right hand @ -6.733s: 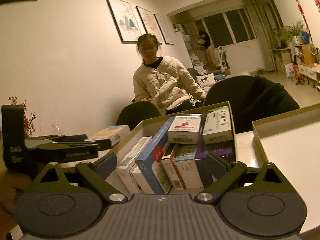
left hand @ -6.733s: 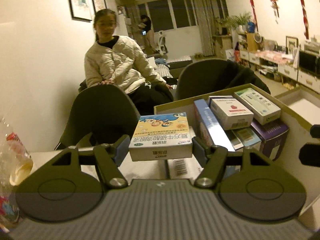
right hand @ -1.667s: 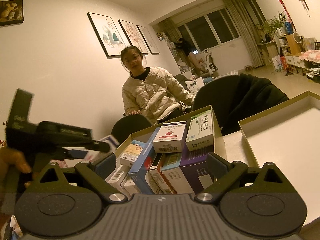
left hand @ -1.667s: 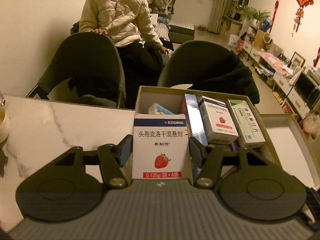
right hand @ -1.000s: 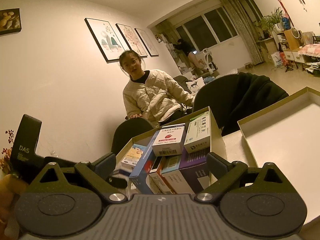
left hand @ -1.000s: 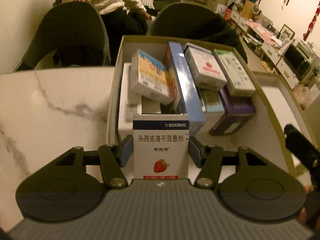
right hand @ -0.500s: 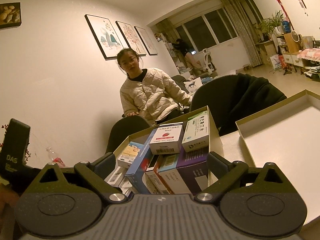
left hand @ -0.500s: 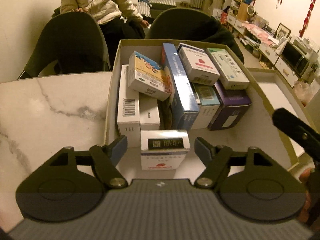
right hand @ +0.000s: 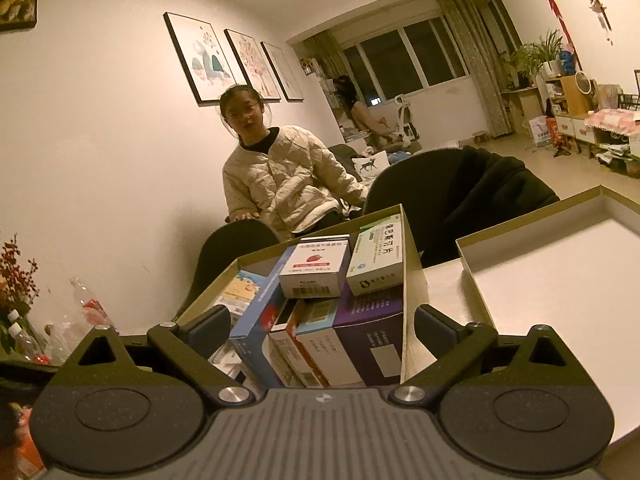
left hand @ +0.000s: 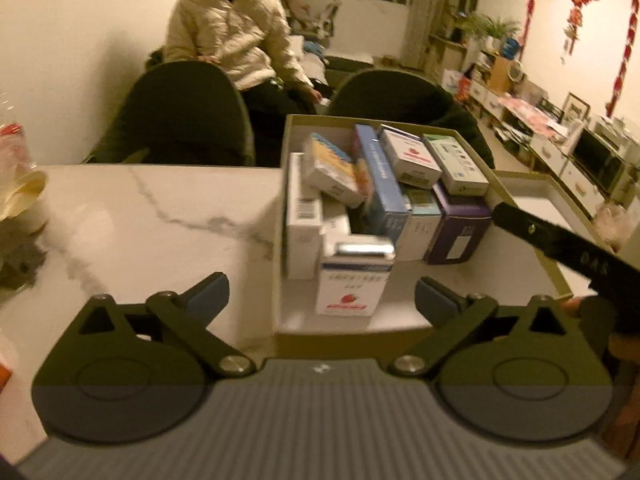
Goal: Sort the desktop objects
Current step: 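Open the left gripper and withdraw it from the beige box, then move the right gripper to the rim of the beige lid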
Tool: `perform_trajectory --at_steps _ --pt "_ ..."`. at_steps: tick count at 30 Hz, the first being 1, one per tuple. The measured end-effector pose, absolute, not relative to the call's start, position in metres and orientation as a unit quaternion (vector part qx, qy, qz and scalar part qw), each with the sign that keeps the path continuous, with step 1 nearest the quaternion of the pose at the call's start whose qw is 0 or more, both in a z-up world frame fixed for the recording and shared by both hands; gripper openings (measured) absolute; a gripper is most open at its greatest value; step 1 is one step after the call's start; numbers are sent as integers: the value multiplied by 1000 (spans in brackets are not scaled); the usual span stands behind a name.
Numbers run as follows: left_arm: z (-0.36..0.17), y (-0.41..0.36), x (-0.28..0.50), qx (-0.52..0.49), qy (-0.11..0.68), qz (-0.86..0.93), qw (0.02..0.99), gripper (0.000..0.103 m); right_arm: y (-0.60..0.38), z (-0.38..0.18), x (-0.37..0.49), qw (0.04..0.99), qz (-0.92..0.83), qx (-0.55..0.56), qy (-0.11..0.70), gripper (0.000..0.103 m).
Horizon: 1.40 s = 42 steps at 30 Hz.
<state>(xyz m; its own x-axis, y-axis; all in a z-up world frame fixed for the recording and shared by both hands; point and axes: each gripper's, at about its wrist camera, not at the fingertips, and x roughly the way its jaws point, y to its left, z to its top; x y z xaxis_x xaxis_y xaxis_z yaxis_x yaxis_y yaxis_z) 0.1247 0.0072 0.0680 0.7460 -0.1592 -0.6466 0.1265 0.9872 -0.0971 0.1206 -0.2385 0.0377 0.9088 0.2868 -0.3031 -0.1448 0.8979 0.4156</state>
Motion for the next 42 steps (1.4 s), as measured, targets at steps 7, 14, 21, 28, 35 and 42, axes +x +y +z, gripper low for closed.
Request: perform_trajectory --at_steps 7,14,21,28,35,42 --pt "54 38 93 -72 349 -60 932 103 -236 39 122 961 99 181 182 99" --pt "29 49 78 -97 351 -19 931 103 -240 39 107 957 84 195 196 100" --pt "-1 29 57 -108 355 -11 929 103 -235 20 91 958 41 169 227 102" --pt "-19 8 53 -79 349 19 933 103 -229 0 76 956 -3 140 259 102" --pt "-42 -11 55 -63 328 34 942 103 -223 -20 61 950 -47 111 289 102" --pt "-49 -19 57 -30 332 36 942 103 -217 -41 46 940 -91 81 318 102"
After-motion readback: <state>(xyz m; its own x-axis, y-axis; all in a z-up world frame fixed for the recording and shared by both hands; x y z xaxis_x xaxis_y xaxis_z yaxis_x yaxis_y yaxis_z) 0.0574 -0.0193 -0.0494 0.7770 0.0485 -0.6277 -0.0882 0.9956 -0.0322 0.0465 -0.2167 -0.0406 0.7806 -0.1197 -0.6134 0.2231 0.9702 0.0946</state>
